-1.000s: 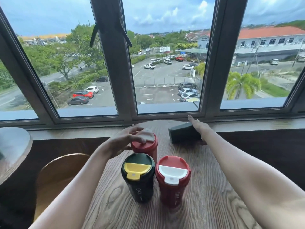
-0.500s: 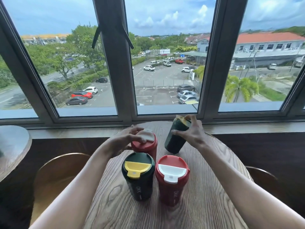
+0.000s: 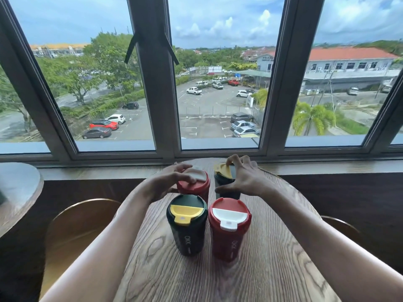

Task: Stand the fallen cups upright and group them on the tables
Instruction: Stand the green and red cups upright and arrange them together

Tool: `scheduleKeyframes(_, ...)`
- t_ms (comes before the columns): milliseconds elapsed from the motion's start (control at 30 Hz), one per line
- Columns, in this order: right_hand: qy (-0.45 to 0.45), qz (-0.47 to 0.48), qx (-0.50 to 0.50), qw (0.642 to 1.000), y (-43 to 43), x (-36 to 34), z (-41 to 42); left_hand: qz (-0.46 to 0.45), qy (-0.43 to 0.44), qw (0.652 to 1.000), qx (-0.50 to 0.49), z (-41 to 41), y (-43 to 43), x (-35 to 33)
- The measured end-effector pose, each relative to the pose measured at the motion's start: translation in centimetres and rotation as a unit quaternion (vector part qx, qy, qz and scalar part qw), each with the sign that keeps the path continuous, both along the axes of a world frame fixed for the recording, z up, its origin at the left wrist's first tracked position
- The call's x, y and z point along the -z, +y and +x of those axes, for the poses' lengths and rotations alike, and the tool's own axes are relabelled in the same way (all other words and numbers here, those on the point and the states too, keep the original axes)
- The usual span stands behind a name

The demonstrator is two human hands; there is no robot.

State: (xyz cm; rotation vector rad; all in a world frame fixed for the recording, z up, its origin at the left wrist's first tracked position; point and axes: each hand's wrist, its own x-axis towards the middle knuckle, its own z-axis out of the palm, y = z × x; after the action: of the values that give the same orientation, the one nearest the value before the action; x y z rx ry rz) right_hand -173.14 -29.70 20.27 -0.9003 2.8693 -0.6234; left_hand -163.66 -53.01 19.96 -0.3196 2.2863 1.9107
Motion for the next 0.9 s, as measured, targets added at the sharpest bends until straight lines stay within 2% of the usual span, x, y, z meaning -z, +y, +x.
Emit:
scheduleKeyframes(67, -0.012, 0.043, -0.022, 0.999, 0.4, -1.7, -0.3, 0.0, 0.0, 1.0, -0.001, -0.1, 0.0, 0.0)
scheduleKeyframes(233, -0.126, 0.088, -0.128, 0.98, -0.4, -5.6, -1.4, 0.004, -0.002, 1.0, 0.001, 0.0, 0.1, -0.2)
scheduleKeyframes(367, -0.17, 0.167, -0.144, 0.96, -2.1, -7.0, -1.6, 0.005, -0.001, 1.0, 0.006, 0.2, 0.3, -0.4)
scheduleKeyframes(567, -0.132, 0.196, -0.076, 0.969, -3.0, -7.7, -1.4, 0.01, 0.003, 1.0, 0.007, 0.3, 0.2, -0.3)
scheduleKeyframes(667, -0.121, 0.178, -0.034, 0.976, -3.4, -8.0, -1.1, 0.014, 0.002, 1.0, 0.006, 0.5, 0.4, -0.5)
scheduleKeyframes(900, -0.198, 0.142, 0.08, 0.967, -4.2, -8.4, 0.8, 0.012, 0.003, 1.0, -0.001, 0.6, 0.5, -0.5)
